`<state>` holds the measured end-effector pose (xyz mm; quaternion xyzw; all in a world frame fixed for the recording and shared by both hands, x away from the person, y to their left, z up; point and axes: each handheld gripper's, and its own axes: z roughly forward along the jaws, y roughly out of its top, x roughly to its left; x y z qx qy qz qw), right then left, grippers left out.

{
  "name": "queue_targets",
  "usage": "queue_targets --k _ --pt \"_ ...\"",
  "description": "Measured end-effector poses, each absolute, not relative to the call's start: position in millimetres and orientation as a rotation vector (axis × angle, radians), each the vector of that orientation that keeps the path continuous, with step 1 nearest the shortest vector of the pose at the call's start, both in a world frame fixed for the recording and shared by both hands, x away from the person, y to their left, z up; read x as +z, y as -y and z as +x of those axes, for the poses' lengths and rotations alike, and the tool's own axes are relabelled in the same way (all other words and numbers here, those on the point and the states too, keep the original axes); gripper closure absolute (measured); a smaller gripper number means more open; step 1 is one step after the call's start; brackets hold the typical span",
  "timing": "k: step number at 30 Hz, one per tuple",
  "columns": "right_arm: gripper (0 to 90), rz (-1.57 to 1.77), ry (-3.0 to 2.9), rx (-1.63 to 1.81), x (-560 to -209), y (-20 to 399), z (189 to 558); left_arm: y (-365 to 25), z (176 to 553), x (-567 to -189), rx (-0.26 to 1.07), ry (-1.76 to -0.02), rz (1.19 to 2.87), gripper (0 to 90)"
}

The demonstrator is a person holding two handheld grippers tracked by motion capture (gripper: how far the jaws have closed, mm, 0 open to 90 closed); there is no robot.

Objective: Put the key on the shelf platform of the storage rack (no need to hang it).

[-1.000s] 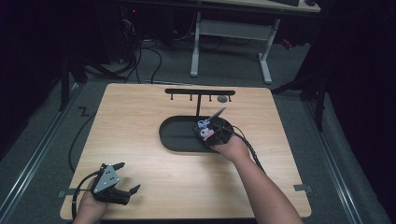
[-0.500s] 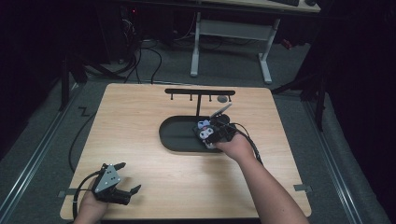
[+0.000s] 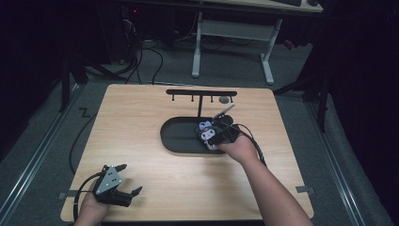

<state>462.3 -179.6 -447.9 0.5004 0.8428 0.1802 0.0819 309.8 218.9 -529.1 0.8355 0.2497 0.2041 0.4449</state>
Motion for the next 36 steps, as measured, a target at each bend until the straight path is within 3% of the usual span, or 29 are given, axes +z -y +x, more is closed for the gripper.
queue_targets --k 21,36 --pt "22.7 1.388 -2.482 0.605 -450.0 198.5 418.8 -215.3 308.7 -528.9 0.509 -0.606 2.08 3.7" --pt "18.7 1.423 -2.329 0.802 -479.6 241.4 367.0 -217.8 309.7 -529.8 0.524 -0.631 2.076 3.5"
